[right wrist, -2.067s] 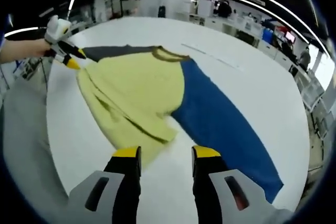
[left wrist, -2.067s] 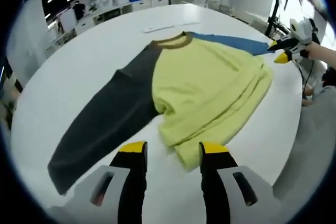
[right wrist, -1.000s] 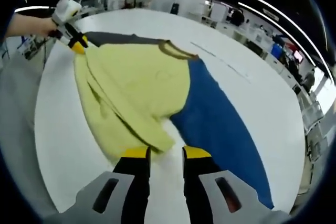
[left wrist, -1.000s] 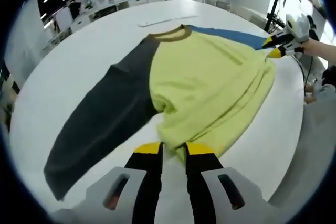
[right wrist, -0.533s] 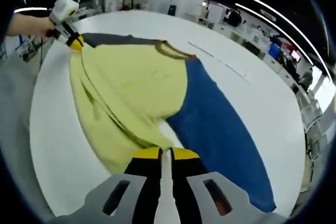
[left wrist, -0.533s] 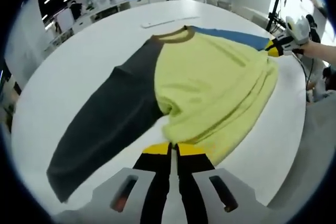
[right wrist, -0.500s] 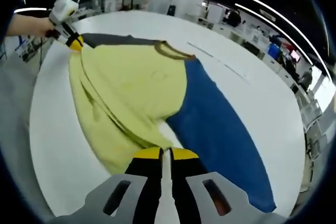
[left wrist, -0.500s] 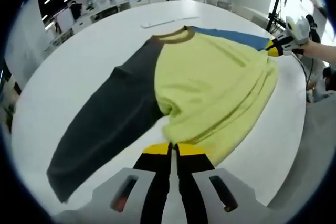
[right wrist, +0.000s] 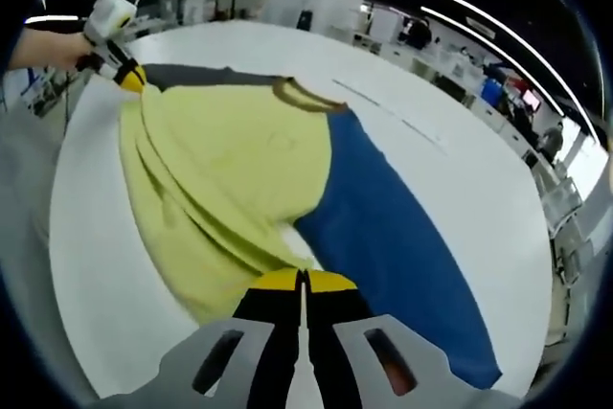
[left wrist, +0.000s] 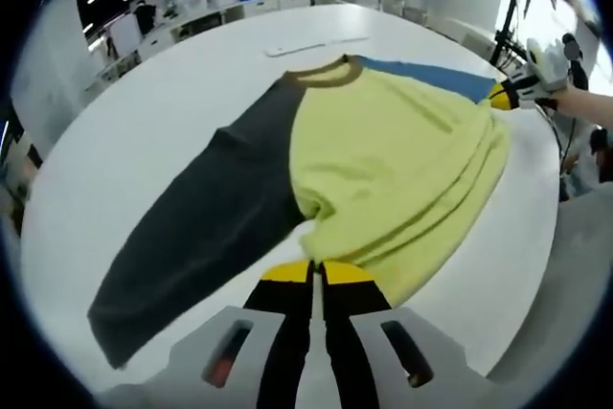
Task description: Fold the garment on the visible template until the final outline fits inside the template.
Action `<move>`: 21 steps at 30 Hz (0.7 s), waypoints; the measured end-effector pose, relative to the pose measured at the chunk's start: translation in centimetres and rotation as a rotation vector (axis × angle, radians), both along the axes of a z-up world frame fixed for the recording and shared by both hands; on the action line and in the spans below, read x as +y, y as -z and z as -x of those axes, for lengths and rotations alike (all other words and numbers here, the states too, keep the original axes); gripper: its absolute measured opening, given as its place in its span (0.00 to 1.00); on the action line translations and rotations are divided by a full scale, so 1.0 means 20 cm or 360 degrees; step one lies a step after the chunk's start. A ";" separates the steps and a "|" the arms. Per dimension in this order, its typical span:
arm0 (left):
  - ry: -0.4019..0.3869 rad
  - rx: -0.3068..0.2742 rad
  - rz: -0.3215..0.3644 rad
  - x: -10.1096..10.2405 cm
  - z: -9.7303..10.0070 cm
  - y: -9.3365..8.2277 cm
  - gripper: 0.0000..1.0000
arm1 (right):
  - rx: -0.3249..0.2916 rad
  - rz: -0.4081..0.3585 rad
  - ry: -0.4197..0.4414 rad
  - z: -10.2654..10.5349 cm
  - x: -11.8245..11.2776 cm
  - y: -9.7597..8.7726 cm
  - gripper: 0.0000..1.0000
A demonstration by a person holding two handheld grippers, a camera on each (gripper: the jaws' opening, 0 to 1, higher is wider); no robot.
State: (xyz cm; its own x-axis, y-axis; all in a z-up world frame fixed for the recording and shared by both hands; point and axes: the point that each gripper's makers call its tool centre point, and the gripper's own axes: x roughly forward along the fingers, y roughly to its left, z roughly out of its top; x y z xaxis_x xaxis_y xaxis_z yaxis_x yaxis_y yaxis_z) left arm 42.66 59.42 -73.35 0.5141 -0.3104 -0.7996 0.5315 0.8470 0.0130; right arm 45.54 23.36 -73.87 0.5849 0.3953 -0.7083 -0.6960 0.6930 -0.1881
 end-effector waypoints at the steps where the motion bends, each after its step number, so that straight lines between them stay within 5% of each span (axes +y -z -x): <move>1: -0.0001 0.0001 0.0000 0.00 0.00 -0.01 0.00 | -0.0006 -0.0002 0.0005 0.00 0.00 -0.01 0.01; 21: -0.0011 -0.0029 -0.0005 0.02 -0.07 -0.17 0.00 | -0.0110 -0.0041 0.0052 -0.07 -0.02 -0.19 0.01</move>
State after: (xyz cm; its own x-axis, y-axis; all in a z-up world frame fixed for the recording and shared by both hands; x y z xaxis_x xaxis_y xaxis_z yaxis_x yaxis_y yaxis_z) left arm 44.01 59.78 -69.89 0.5306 -0.3045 -0.7910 0.5254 0.8505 0.0250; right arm 46.86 22.96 -70.00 0.6451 0.3928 -0.6555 -0.6589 0.7203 -0.2169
